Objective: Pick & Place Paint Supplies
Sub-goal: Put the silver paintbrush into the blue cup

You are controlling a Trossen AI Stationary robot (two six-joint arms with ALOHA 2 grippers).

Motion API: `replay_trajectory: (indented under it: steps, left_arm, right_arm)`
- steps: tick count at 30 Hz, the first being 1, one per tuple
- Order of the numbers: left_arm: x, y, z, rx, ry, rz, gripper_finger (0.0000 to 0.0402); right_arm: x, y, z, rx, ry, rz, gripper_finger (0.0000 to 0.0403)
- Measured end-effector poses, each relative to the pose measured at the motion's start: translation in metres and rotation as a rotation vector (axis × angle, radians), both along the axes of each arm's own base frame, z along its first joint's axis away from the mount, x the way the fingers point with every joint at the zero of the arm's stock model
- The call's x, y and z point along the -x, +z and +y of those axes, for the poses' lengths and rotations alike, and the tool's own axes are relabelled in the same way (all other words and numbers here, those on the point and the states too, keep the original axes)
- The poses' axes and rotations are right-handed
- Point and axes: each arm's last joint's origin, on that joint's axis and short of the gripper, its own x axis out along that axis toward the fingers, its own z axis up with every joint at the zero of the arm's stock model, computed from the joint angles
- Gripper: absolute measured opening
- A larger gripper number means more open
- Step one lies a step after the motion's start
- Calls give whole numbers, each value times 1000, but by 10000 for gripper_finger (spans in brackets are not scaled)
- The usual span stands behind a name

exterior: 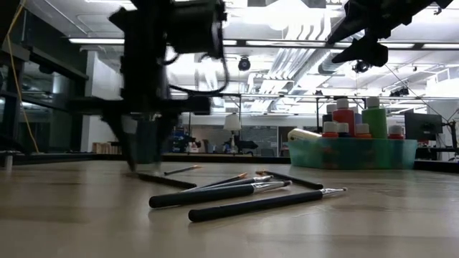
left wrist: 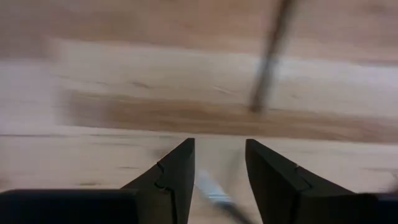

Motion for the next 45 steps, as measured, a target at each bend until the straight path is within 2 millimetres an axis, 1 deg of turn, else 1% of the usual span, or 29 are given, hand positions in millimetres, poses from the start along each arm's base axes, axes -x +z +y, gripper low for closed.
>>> replay_trajectory:
  steps: [4,12,14,16,18,20,23,25,30,31,33,34,36,38,39,42,43,45]
  left_arm:
    - [-2,-8,-1,12,-1,17,136]
    - [-1,-7,-1,8,-6,33,136]
    - [0,-6,0,1,-64,31,136]
    - [1,-4,0,-8,-151,30,136]
    - [7,3,1,-28,-246,59,136]
    - [8,9,1,-43,-349,40,136]
    - [16,18,3,-67,-512,79,136]
    - [18,22,3,-88,-673,84,136]
    - [19,24,1,-85,-1174,69,136]
    - [19,24,0,-74,-1242,56,136]
    - [17,24,-1,-65,-1311,29,136]
    - [17,24,-1,-61,-1312,28,136]
    - [18,24,0,-55,-1261,36,136]
    - [21,26,1,-44,-1133,63,136]
    - [22,28,1,-40,-1029,72,136]
    - [26,27,1,41,-554,116,136]
    - [28,27,0,84,-431,125,136]
    - [26,27,-9,110,-279,101,136]
  right_arm:
    - [0,0,0,6,3,1,243]
    - [0,-1,0,11,8,11,243]
    - [0,-1,0,13,8,13,243]
    - [1,-1,0,13,8,15,243]
    - [1,-1,0,13,9,15,243]
    - [1,-1,0,13,9,16,243]
    - [1,-2,0,11,9,23,243]
    - [1,-2,0,8,10,31,243]
    - [2,-3,1,22,19,42,243]
    - [2,-3,1,23,21,45,243]
    - [2,-4,1,21,21,51,243]
    - [2,-4,1,20,21,54,243]
    - [2,-4,1,19,21,54,243]
    - [2,-4,1,19,20,54,243]
    - [2,-4,1,19,20,54,243]
    - [2,-4,1,16,18,53,243]
    - [2,-4,1,15,18,53,243]
    - [2,-4,1,14,18,52,243]
